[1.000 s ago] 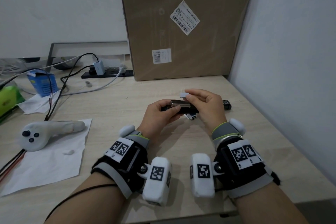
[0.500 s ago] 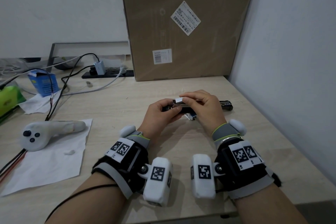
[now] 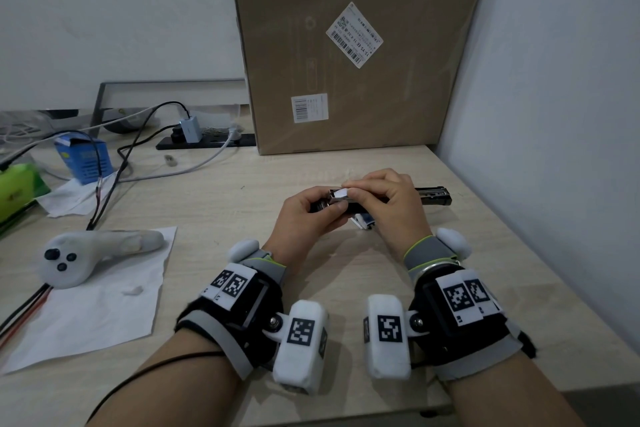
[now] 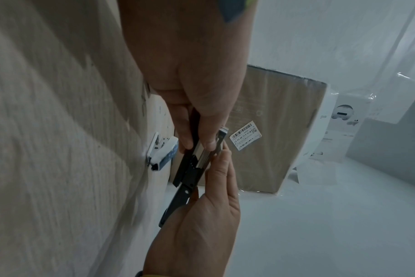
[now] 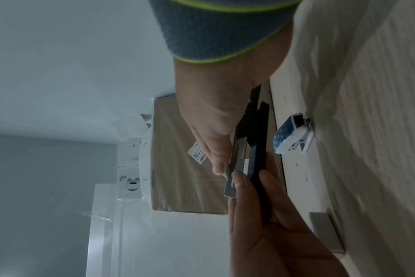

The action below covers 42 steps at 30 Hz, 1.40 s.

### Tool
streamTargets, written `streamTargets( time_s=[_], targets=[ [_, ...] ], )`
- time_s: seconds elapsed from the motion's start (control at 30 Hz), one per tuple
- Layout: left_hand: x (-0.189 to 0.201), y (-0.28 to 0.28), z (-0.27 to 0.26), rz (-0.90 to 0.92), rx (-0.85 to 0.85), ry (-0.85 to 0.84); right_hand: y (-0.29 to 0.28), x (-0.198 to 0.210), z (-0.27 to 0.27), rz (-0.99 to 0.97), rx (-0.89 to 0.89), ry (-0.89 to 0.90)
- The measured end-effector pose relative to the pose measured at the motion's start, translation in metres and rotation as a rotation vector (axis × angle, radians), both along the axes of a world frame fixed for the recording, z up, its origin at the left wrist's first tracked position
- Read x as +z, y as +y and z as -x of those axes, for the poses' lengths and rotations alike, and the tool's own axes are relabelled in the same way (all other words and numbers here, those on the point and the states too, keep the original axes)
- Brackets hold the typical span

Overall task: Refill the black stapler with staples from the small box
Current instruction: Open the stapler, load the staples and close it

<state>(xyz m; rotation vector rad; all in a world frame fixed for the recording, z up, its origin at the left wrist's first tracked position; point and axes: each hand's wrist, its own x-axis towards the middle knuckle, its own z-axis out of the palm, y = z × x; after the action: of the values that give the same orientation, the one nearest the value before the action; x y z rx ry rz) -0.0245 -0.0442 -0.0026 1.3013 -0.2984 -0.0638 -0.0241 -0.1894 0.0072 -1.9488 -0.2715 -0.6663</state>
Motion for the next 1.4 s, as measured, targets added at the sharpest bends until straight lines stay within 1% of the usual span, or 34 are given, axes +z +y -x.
streamTargets(
  time_s=[0.27,0.37,0.43,0.53,0.63,0.7,0.8,0.87,0.93,1.0,1.07,1.3,1.4],
  targets=[
    [0.000,-0.001,0.001,0.001,0.000,-0.013,-0.002,-0.003,-0.001,0.215,-0.053,-0.110],
    [0.000,0.000,0.000,0.010,0.005,-0.012,-0.002,-0.004,-0.001,0.263,-0.062,-0.157],
    [0.000,0.001,0.000,0.013,0.010,-0.011,-0.002,-0.004,-0.001,0.265,-0.069,-0.182],
    [0.000,0.002,-0.001,0.020,0.019,-0.017,-0.001,-0.003,-0.002,0.212,-0.077,-0.190],
    [0.000,0.001,-0.003,0.051,0.042,-0.010,-0.004,-0.002,-0.003,0.160,-0.160,-0.216],
    [0.001,0.002,-0.005,0.086,0.061,0.007,-0.008,-0.001,-0.003,0.092,-0.271,-0.220],
    [0.001,0.004,-0.007,0.147,0.092,0.031,-0.013,0.001,-0.003,-0.131,-0.357,-0.158],
    [0.002,0.006,-0.008,0.206,0.108,0.046,-0.014,0.001,-0.004,-0.243,-0.388,-0.081],
    [0.002,0.007,-0.009,0.252,0.117,0.050,-0.016,-0.005,-0.009,-0.278,-0.406,0.050],
    [0.002,0.008,-0.009,0.273,0.120,0.054,-0.017,-0.011,-0.015,-0.324,-0.366,0.206],
    [0.003,0.008,-0.009,0.277,0.110,0.060,-0.015,-0.014,-0.017,-0.419,-0.284,0.298],
    [0.004,0.006,-0.005,0.212,0.044,0.070,-0.014,-0.010,-0.013,-0.684,-0.137,0.305],
    [0.004,0.007,-0.005,0.217,0.026,0.079,-0.015,-0.008,-0.011,-0.809,-0.019,0.330]
  ],
)
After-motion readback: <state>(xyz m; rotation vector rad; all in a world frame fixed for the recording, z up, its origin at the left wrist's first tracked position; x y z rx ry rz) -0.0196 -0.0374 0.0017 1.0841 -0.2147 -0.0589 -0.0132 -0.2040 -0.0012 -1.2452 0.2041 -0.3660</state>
